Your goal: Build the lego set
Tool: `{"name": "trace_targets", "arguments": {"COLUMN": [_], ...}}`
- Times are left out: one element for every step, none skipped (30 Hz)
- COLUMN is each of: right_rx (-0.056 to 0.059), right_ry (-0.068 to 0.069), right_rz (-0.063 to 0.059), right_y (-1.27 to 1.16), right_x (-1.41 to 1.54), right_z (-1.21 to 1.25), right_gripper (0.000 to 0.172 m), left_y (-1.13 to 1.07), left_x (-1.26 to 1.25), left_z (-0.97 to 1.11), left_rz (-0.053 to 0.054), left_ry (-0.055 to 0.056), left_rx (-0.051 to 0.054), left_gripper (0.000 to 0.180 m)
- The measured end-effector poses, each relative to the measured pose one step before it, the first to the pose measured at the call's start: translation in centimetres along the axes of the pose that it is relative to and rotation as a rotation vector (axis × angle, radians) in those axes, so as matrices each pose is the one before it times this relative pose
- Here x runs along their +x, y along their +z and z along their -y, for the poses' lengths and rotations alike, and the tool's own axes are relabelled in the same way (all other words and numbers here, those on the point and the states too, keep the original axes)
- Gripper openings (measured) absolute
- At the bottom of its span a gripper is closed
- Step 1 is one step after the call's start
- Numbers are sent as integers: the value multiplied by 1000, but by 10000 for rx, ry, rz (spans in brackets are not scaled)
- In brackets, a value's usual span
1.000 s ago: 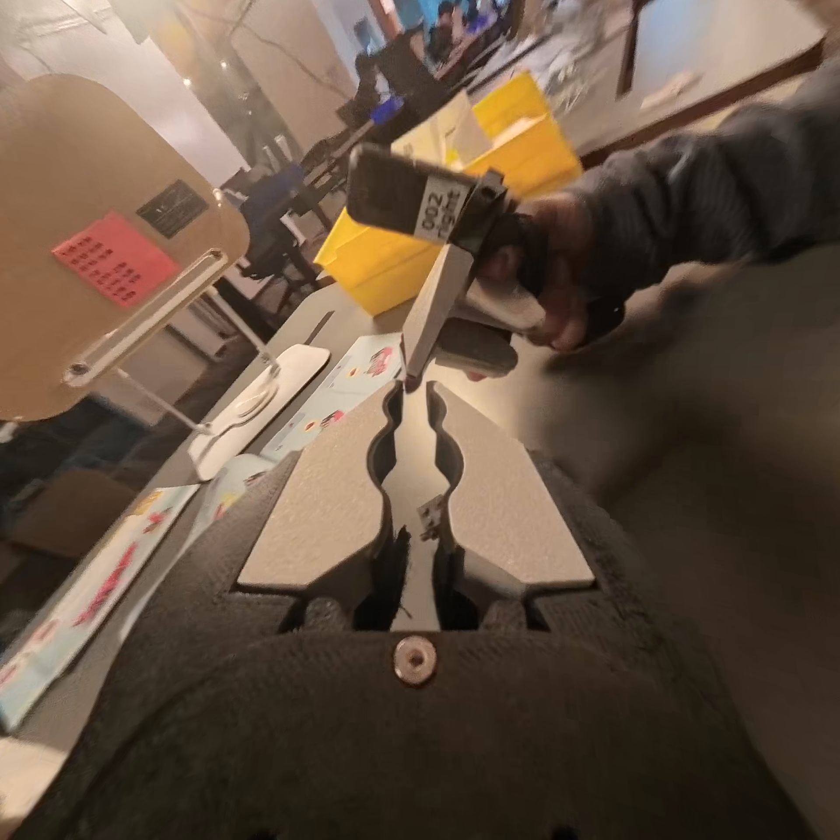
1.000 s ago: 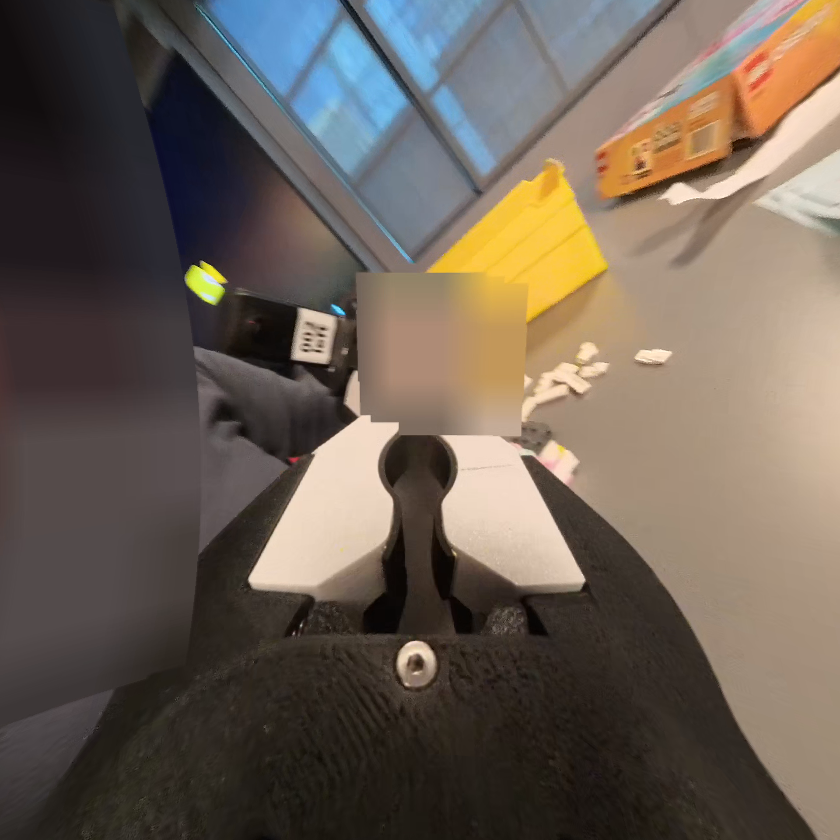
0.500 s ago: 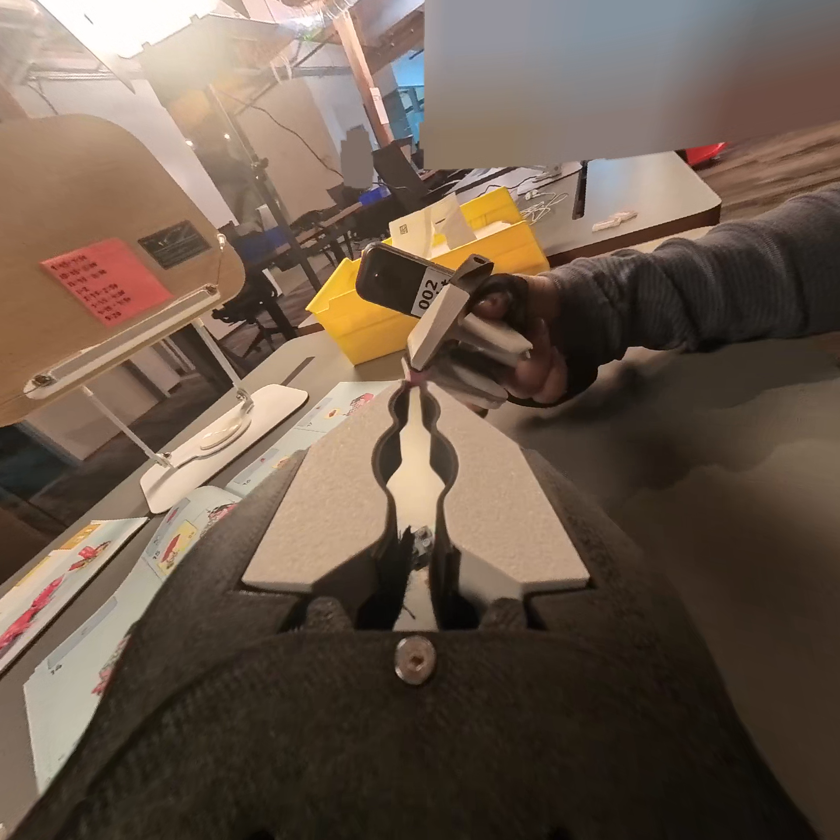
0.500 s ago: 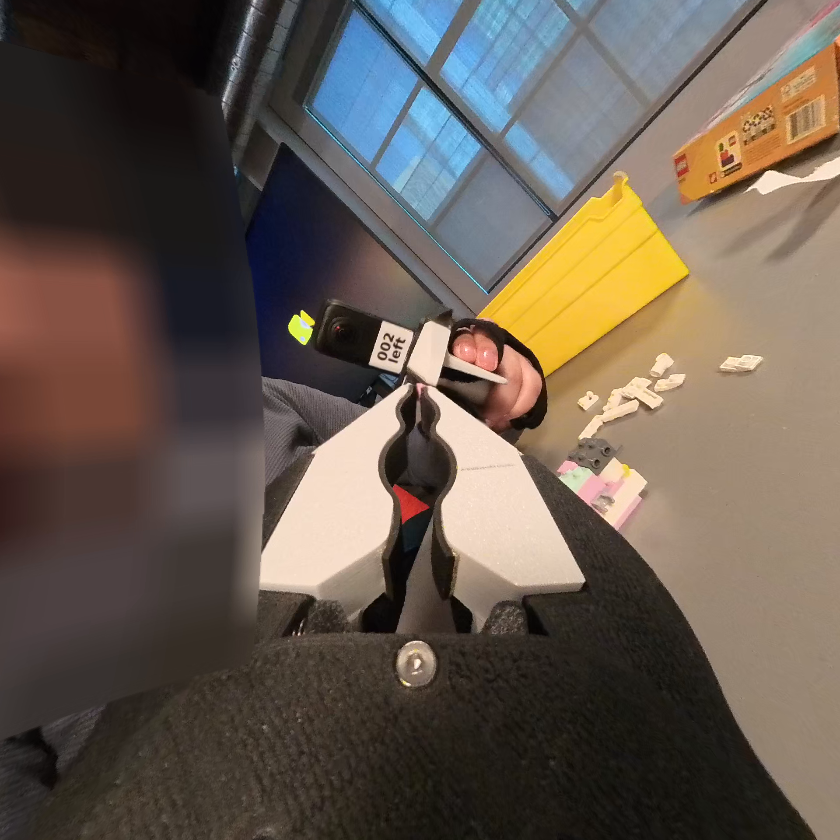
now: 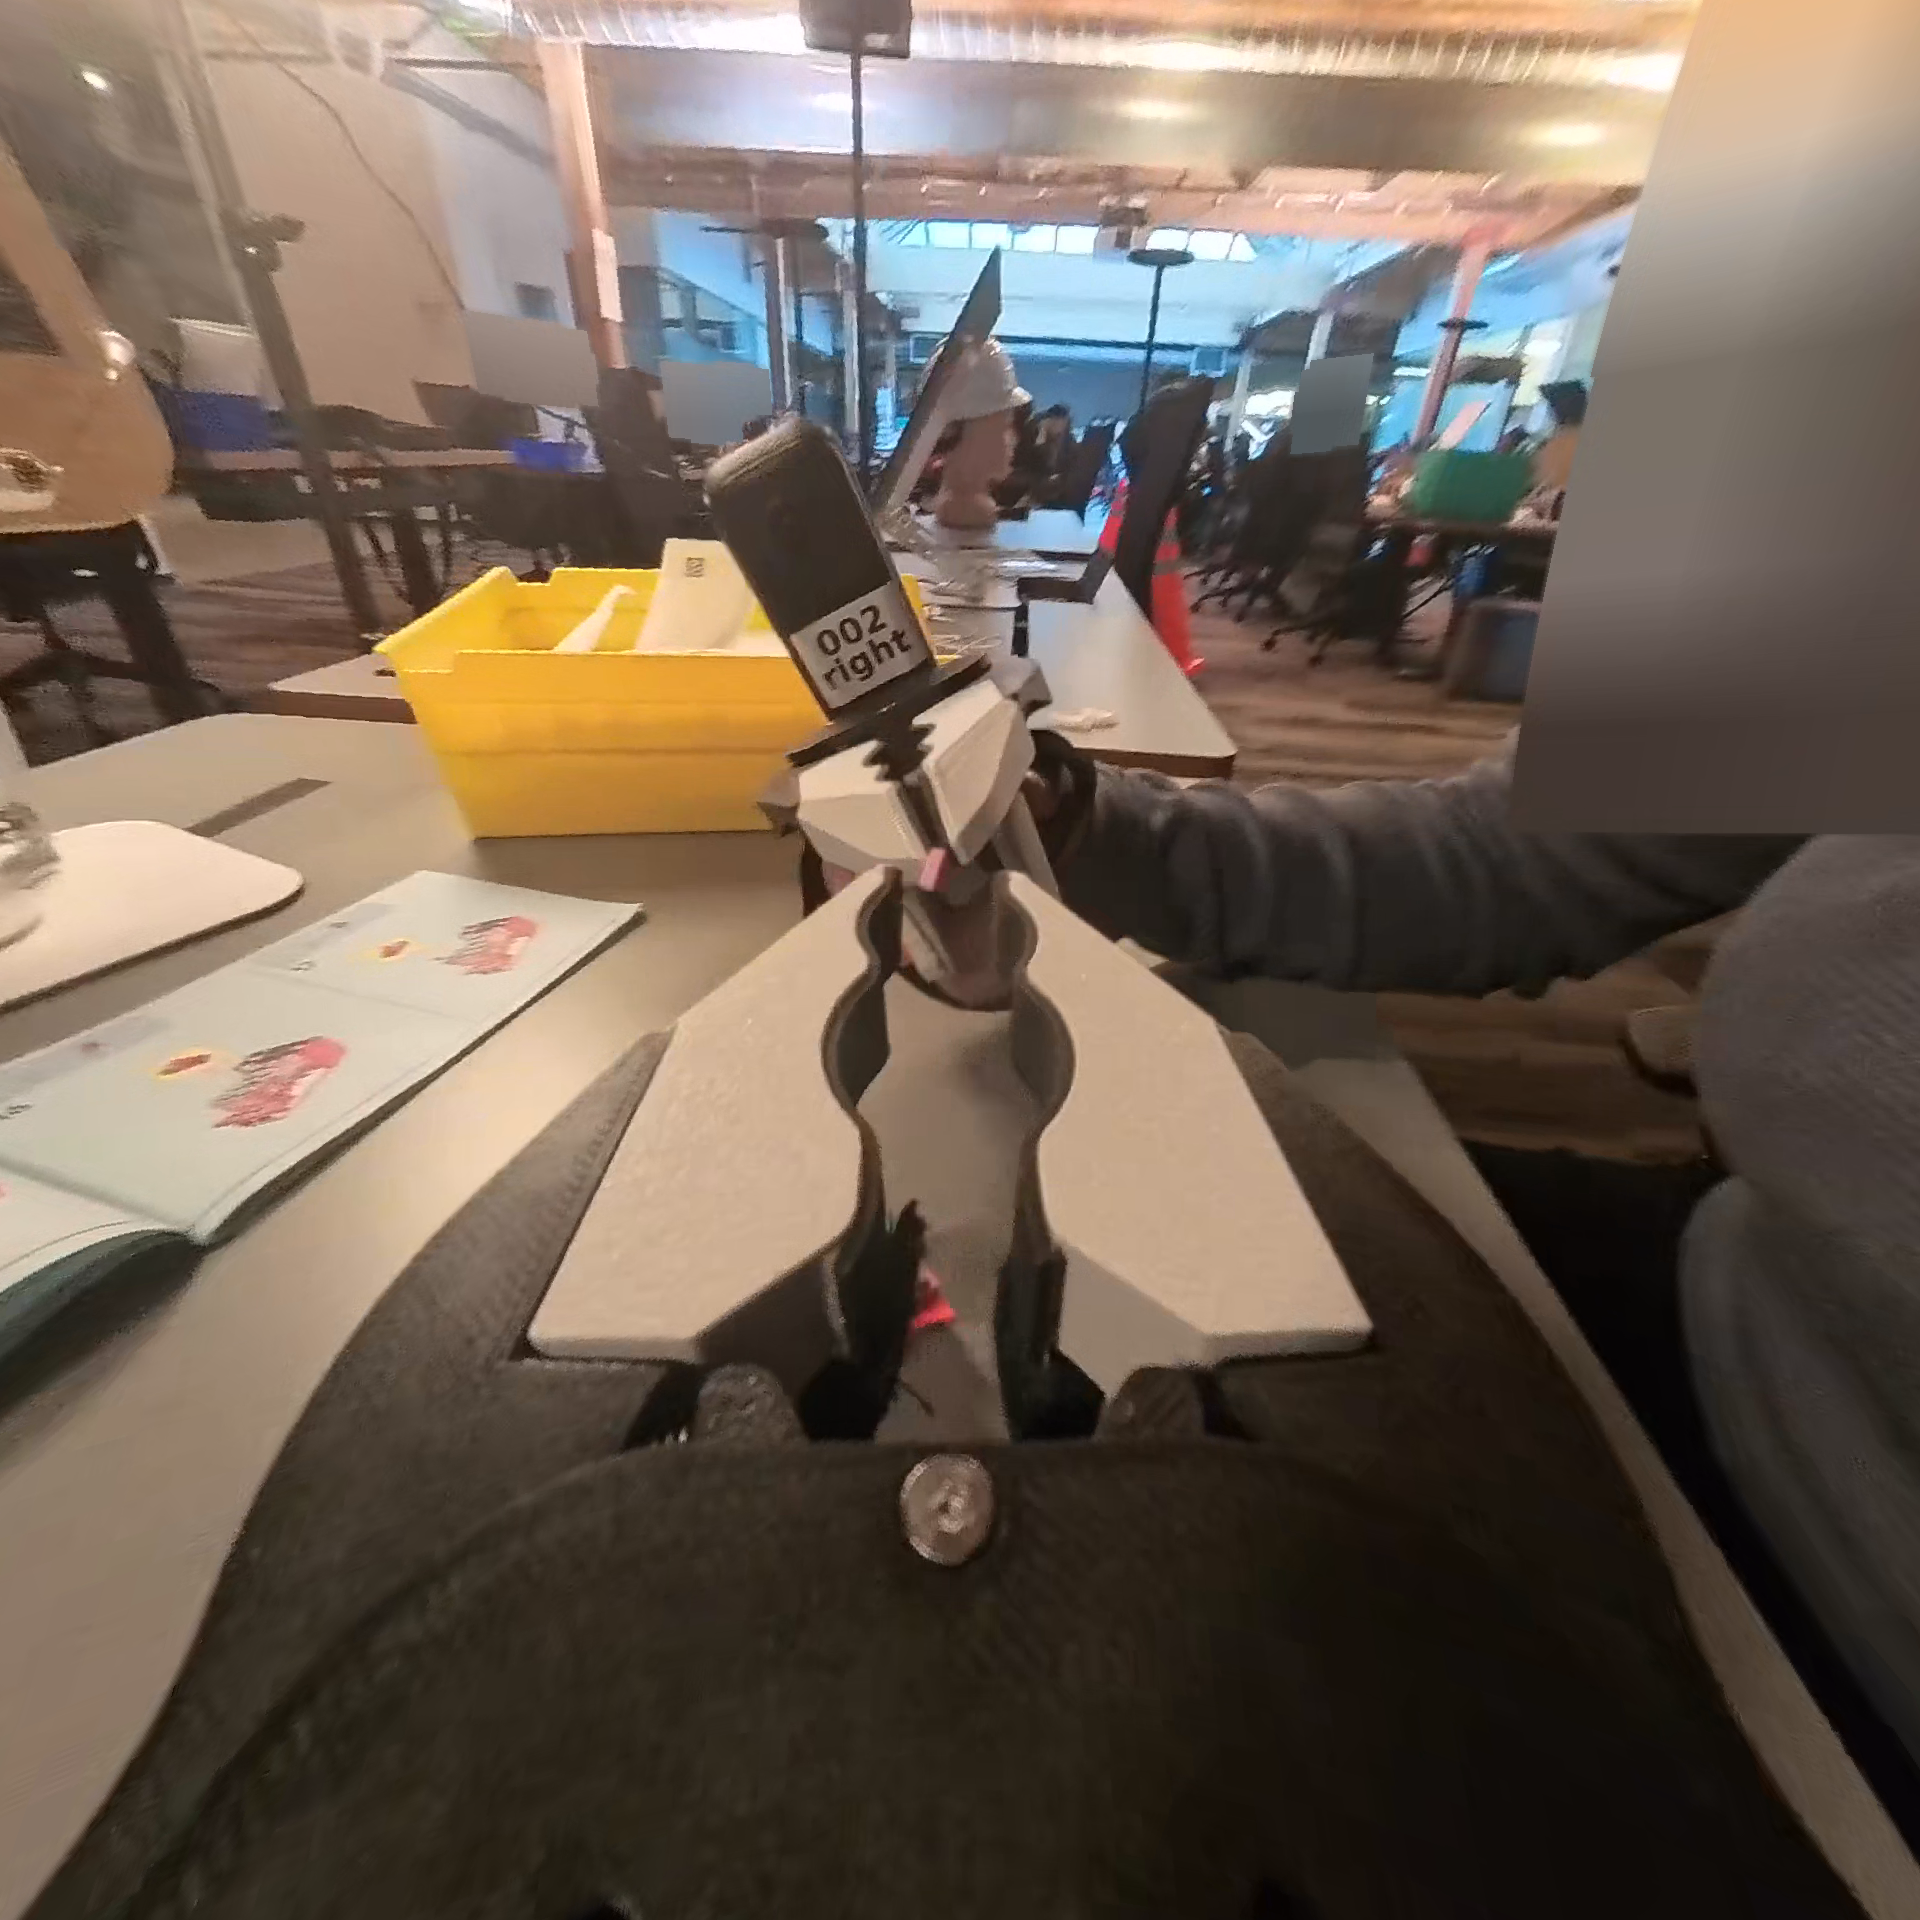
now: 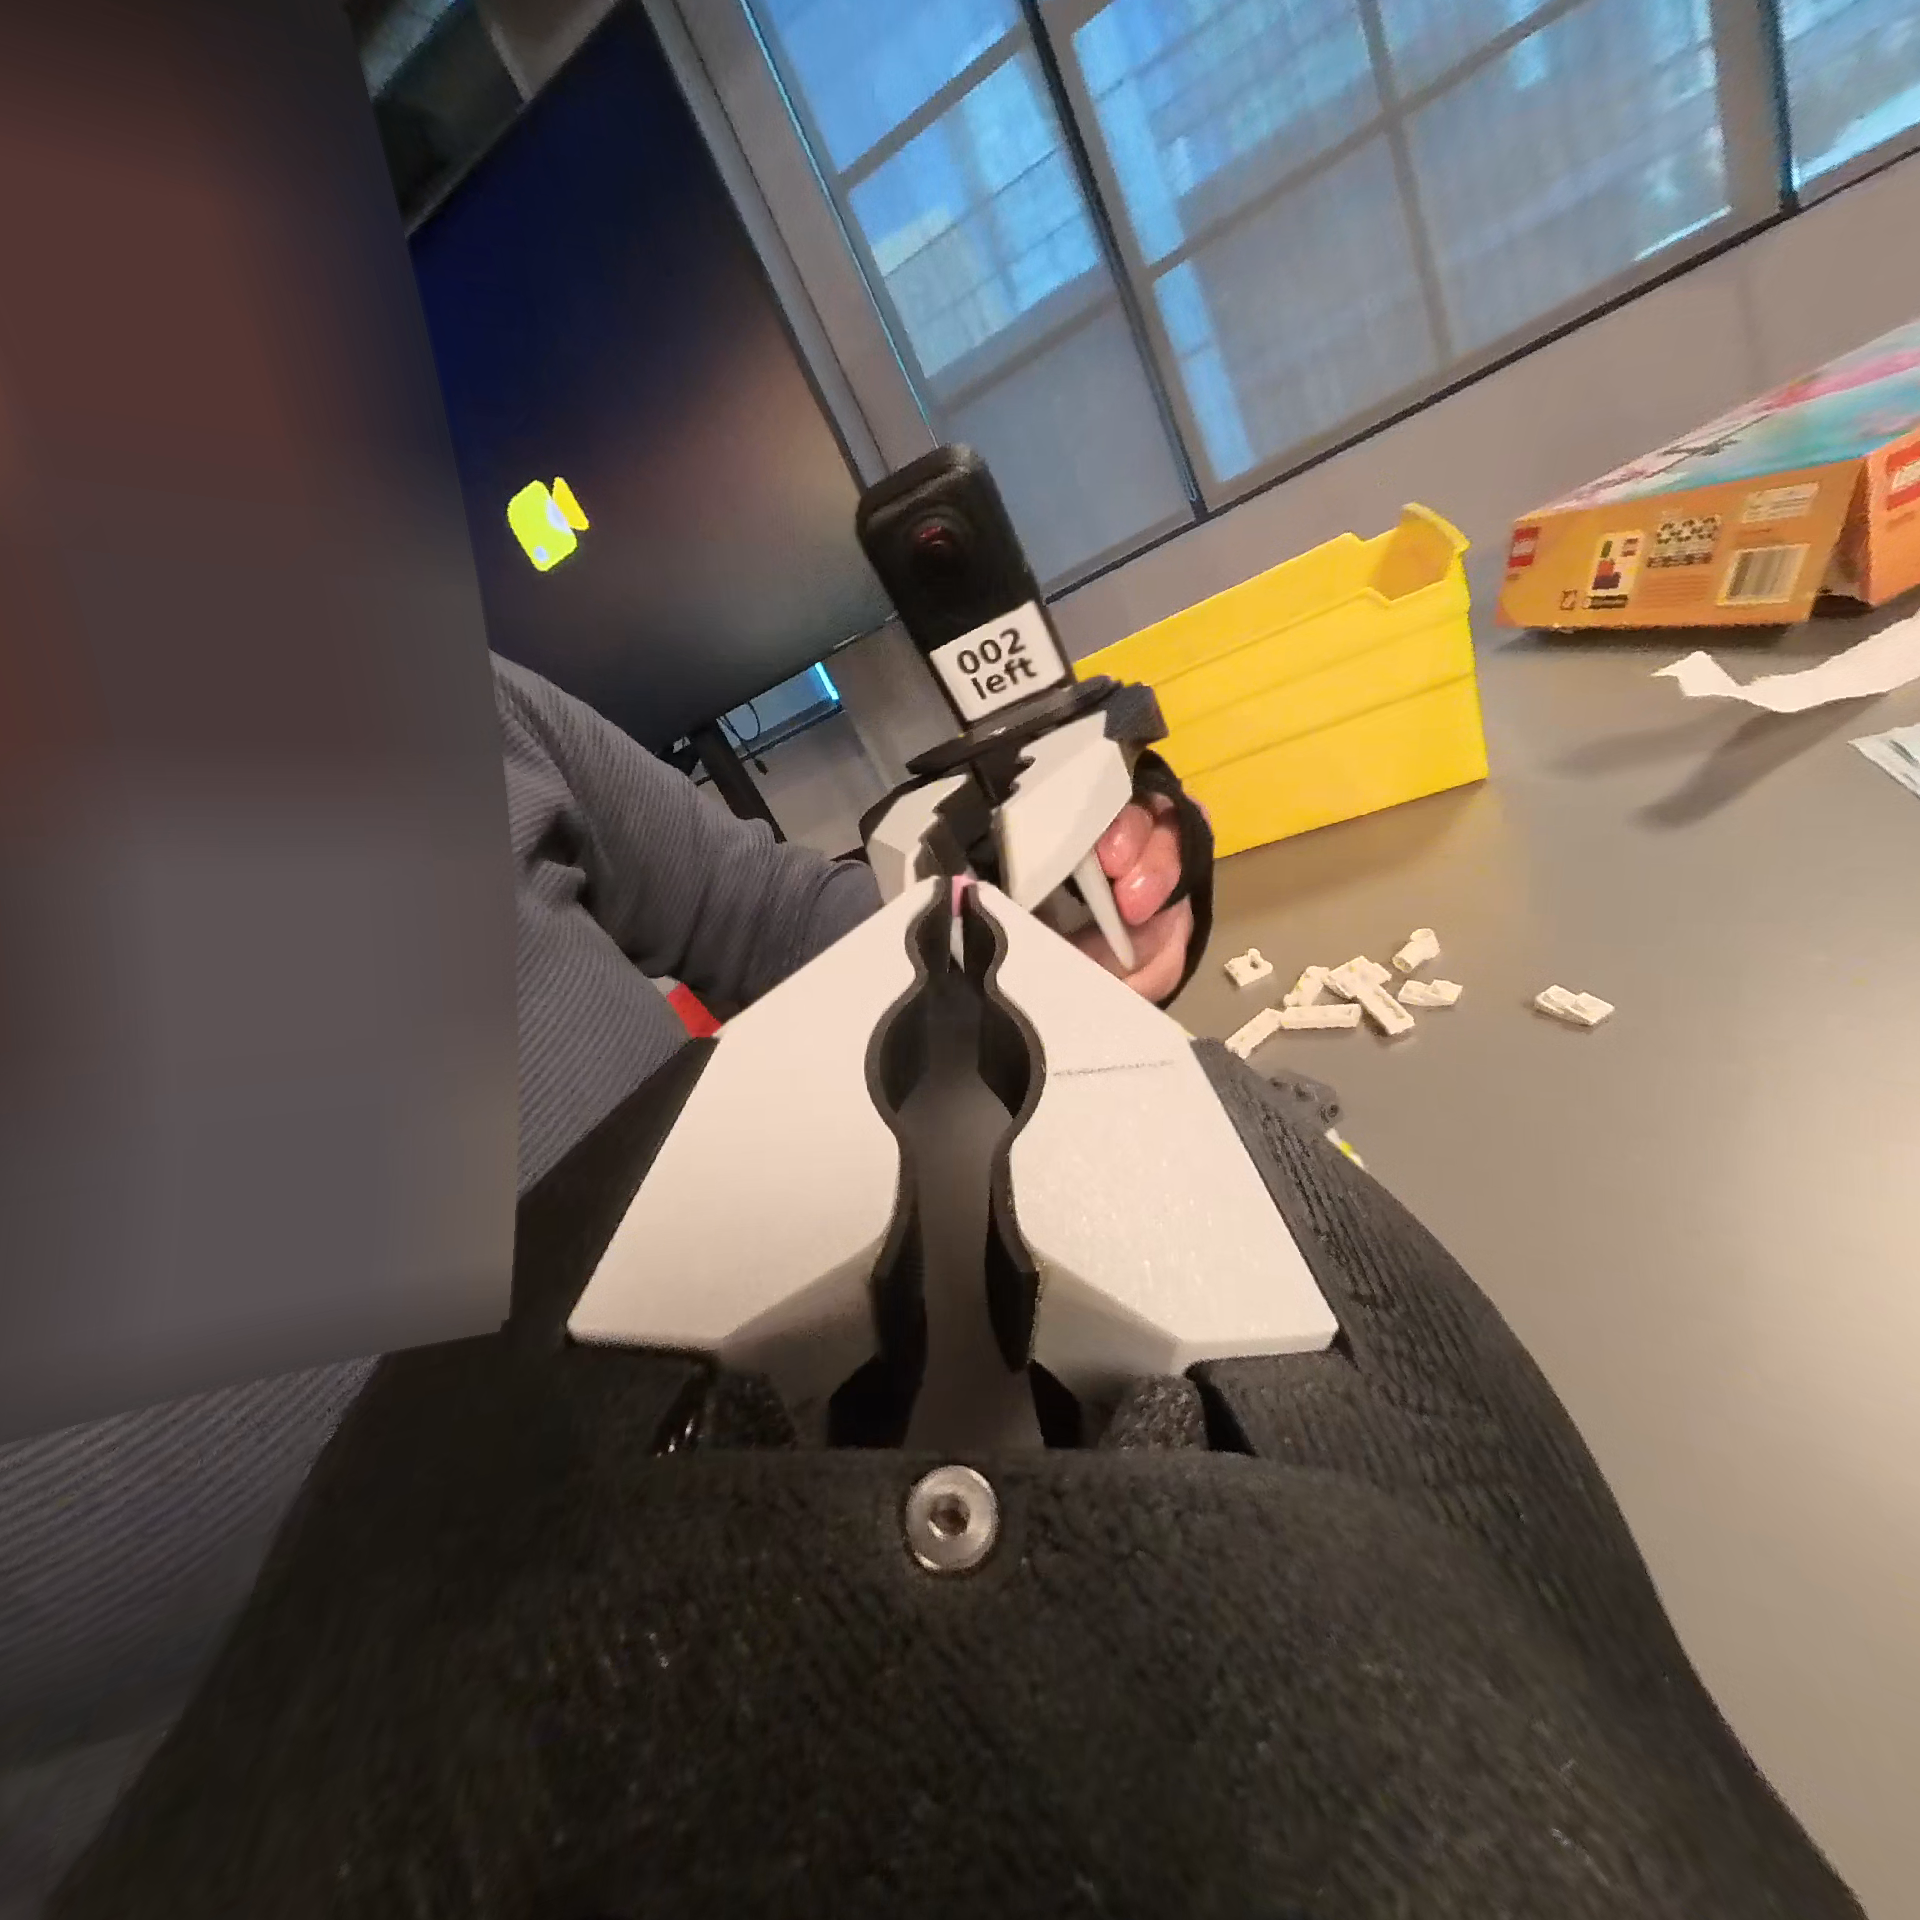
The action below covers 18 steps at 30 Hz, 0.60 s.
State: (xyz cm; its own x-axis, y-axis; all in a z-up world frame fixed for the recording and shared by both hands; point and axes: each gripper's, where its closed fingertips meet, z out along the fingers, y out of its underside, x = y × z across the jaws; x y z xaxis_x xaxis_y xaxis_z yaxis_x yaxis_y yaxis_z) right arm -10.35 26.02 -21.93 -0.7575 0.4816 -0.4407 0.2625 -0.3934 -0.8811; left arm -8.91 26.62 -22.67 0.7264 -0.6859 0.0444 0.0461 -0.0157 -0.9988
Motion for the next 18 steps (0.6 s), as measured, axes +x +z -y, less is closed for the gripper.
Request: {"name": "trace_targets", "arguments": {"right_rx": [-53, -16, 12, 18, 23, 29, 39, 20, -13, -5, -23, -58, -99, -152, -235, -294, -367, -444], "right_ry": [-18, 0, -10, -41, -49, -46, -53, -56, -59, -66, -81, -122, -205, -301, -417, -530, -626, -676], "right_rz": [43, 70, 69, 35, 19, 32, 40, 26, -5, -46, -80, -140, -234, -348, -421, -492, -554, -573], "right_y": [93, 80, 28, 21, 10, -13, -33, -15, 11, 15, -12, -45, -58, -65, -62, -55, -15, 25], "right_x": [-47, -73, -95, -61, -57, -83, -97, -77, -34, 12, 67, 143, 234, 344, 393, 437, 486, 474], "right_z": [-144, -73, -13, 14, 47, 58, 76, 64, -5, 22, 1, -39, -71, -115, -208, -279, -387, -497], "right_gripper": [0, 0, 0, 0, 0, 0, 0, 0, 0, 0, 0, 0, 0, 0, 0, 0, 1, 2], "left_y": [28, 9, -49, -73, -57, -41, -40, -16, -27, -22, -12, 3, -16, -15, -4, 11, 32, 81], "left_x": [136, 24, -2, -13, 26, 101, 89, 66, 27, -32, -85, -145, -252, -341, -380, -466, -529, -526], "left_z": [31, -4, 41, 47, 54, 58, 76, 46, 24, 16, -46, -84, -137, -209, -287, -346, -416, -506], "left_rz": [-128, -65, -60, -86, -122, -177, -169, -148, -93, -15, 28, 59, 128, 196, 221, 286, 371, 415], "left_ry": [-142, -127, -112, -135, -160, -199, -226, -197, -111, -33, -26, -79, -67, -21, -12, -4, 59, 164], "left_rx": [38, 12, 40, 38, 46, 57, 56, 35, 0, 8, -41, -95, -120, -159, -224, -269, -321, -366], "left_gripper": [15, 14, 12, 9, 7, 5, 4, 2, 2, 2, 1, 1, 1, 1, 0, 0, 0, 0]}}
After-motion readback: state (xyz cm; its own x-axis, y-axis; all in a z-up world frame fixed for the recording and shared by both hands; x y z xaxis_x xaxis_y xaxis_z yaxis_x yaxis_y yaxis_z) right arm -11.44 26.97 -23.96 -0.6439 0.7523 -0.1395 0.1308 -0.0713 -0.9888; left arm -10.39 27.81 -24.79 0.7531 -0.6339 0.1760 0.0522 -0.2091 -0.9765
